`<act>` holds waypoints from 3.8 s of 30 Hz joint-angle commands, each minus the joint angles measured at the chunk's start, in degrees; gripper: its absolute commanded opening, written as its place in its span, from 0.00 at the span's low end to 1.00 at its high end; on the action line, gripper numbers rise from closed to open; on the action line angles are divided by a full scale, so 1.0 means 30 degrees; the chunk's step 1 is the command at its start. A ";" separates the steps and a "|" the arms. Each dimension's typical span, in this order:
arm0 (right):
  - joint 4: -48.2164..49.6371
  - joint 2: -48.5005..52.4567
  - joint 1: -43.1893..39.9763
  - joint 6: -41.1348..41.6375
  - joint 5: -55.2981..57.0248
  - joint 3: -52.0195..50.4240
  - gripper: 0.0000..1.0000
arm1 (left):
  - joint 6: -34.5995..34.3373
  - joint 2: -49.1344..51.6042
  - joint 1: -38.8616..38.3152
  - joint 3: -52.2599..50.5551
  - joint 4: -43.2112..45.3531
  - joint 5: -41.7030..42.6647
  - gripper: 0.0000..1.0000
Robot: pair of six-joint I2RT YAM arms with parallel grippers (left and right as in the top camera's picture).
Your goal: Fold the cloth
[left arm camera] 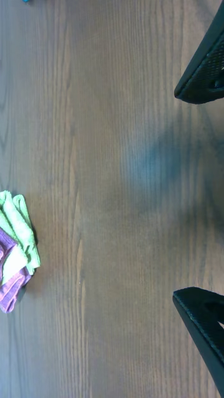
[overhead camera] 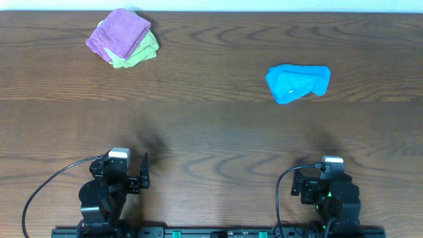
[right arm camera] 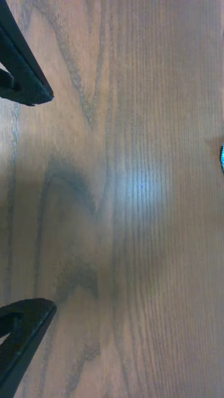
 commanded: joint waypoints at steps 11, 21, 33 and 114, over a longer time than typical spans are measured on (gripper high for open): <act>-0.0022 -0.0168 -0.0138 -0.0226 0.0262 -0.0240 0.99 | 0.0342 -0.0160 -0.0095 -0.0284 -0.0080 -0.0080 0.95; -0.0022 -0.0168 -0.0138 -0.0226 0.0270 -0.0240 0.99 | 0.0342 -0.0160 -0.0095 -0.0284 -0.0080 -0.0080 0.95; -0.0022 -0.0168 -0.0138 -0.0226 0.0262 -0.0240 0.99 | 0.0342 -0.0160 -0.0095 -0.0284 -0.0080 -0.0080 0.95; 0.5085 3.7295 -0.1071 0.8284 -0.0313 2.3103 0.73 | 0.0335 -0.0160 -0.0095 -0.0284 -0.0080 -0.0087 0.96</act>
